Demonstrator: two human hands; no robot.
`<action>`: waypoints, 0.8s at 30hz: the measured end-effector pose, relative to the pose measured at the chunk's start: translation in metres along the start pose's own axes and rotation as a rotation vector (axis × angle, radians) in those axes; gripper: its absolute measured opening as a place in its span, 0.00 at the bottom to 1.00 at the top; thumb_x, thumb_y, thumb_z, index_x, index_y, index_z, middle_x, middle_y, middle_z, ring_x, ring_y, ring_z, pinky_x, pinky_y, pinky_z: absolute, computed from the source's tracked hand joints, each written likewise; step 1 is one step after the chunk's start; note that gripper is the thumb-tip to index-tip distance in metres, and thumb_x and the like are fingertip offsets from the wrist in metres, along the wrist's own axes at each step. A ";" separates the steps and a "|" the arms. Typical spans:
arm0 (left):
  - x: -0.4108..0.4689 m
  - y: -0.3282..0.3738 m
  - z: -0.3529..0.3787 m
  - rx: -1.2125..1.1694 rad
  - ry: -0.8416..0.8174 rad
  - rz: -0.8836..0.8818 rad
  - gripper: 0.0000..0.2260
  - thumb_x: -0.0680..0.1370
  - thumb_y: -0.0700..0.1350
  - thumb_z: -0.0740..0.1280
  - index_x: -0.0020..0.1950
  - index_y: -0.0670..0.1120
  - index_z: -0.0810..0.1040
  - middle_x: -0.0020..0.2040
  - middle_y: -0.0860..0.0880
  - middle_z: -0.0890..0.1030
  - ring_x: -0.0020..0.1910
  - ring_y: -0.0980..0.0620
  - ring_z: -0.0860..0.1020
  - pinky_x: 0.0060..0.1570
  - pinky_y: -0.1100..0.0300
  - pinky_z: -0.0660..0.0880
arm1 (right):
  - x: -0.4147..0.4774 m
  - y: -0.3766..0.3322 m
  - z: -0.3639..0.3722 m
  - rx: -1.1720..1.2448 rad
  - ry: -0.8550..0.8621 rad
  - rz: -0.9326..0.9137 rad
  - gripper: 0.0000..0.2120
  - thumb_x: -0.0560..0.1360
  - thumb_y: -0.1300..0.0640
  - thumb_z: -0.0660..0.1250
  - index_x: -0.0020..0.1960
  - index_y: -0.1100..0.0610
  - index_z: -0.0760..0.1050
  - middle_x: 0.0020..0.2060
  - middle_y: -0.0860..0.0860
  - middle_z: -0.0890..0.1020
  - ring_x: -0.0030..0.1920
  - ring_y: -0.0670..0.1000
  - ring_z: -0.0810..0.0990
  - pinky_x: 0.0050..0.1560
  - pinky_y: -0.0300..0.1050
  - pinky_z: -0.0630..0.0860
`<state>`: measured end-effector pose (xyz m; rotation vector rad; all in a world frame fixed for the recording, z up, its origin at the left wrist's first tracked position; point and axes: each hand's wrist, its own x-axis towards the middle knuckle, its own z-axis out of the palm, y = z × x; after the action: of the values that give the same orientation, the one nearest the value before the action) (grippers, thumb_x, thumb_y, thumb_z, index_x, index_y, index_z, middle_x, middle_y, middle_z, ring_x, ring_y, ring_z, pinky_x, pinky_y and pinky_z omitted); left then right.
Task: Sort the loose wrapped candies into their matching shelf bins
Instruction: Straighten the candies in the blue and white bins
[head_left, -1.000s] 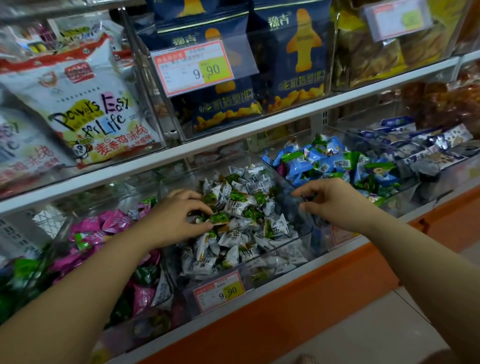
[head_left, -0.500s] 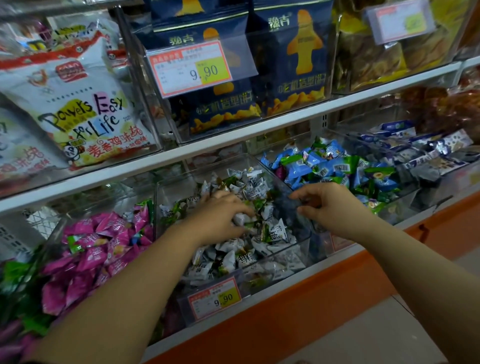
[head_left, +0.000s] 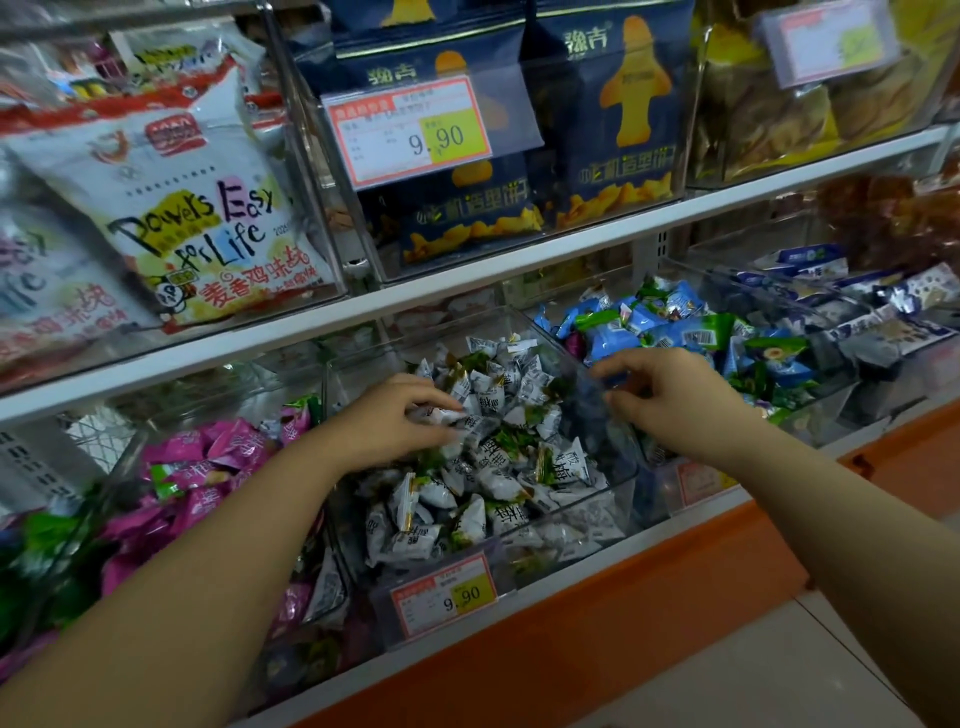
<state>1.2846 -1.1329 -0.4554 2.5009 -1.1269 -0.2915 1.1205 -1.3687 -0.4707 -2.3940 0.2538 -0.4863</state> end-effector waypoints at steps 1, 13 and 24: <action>0.001 0.005 -0.004 -0.055 0.017 0.024 0.12 0.75 0.53 0.68 0.58 0.60 0.75 0.68 0.53 0.66 0.68 0.55 0.63 0.63 0.61 0.59 | 0.007 -0.004 -0.001 0.011 0.037 -0.010 0.12 0.77 0.60 0.65 0.59 0.50 0.77 0.41 0.53 0.82 0.31 0.49 0.76 0.31 0.33 0.72; 0.097 0.043 0.025 -0.022 0.038 0.085 0.28 0.74 0.51 0.71 0.72 0.52 0.66 0.71 0.49 0.65 0.69 0.50 0.66 0.59 0.63 0.63 | 0.083 0.013 0.023 0.113 -0.006 0.002 0.14 0.77 0.64 0.63 0.59 0.54 0.80 0.43 0.53 0.83 0.34 0.49 0.78 0.34 0.34 0.71; 0.082 0.031 0.024 0.137 -0.277 0.069 0.23 0.72 0.62 0.68 0.65 0.60 0.70 0.69 0.51 0.68 0.64 0.50 0.69 0.64 0.52 0.69 | 0.085 0.022 0.024 0.232 -0.032 0.008 0.12 0.76 0.63 0.66 0.56 0.52 0.80 0.47 0.48 0.82 0.33 0.29 0.76 0.34 0.20 0.68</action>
<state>1.3095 -1.2200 -0.4666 2.5904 -1.3795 -0.5741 1.2064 -1.3972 -0.4779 -2.1721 0.1818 -0.4477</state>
